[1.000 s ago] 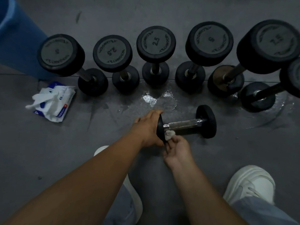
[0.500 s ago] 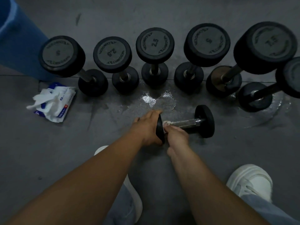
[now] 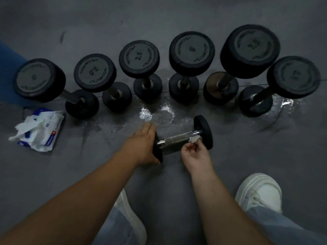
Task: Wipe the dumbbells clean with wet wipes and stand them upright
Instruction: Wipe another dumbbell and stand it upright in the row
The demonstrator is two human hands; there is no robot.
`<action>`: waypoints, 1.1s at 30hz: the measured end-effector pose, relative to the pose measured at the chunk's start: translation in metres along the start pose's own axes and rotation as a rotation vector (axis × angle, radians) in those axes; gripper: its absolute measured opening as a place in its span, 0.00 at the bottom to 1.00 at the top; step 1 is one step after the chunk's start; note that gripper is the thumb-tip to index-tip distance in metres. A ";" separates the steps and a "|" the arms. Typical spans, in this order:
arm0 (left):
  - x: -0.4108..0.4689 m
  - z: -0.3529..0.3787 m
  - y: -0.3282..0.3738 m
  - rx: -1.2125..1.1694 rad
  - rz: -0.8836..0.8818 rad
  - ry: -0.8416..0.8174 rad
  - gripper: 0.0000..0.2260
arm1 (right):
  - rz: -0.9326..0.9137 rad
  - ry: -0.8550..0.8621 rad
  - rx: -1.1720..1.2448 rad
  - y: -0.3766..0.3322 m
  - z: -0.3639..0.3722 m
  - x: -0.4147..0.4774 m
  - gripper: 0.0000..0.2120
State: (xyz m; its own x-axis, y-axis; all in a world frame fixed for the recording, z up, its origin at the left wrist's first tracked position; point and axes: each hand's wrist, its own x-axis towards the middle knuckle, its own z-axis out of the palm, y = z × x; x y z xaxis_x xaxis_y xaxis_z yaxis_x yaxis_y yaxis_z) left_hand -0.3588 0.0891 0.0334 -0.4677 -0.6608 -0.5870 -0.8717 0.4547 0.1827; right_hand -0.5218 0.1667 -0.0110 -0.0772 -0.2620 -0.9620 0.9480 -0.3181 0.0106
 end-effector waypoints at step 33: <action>-0.006 0.008 0.012 -0.071 -0.039 0.005 0.52 | -0.155 0.095 -0.339 0.012 -0.050 -0.009 0.08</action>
State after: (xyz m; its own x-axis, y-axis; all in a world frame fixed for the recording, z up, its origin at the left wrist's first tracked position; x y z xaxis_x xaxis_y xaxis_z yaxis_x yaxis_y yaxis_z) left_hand -0.3656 0.1031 0.0331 -0.4334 -0.6802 -0.5911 -0.8975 0.3850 0.2150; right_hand -0.4937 0.2110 -0.0157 -0.2136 -0.1434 -0.9663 0.9769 -0.0239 -0.2124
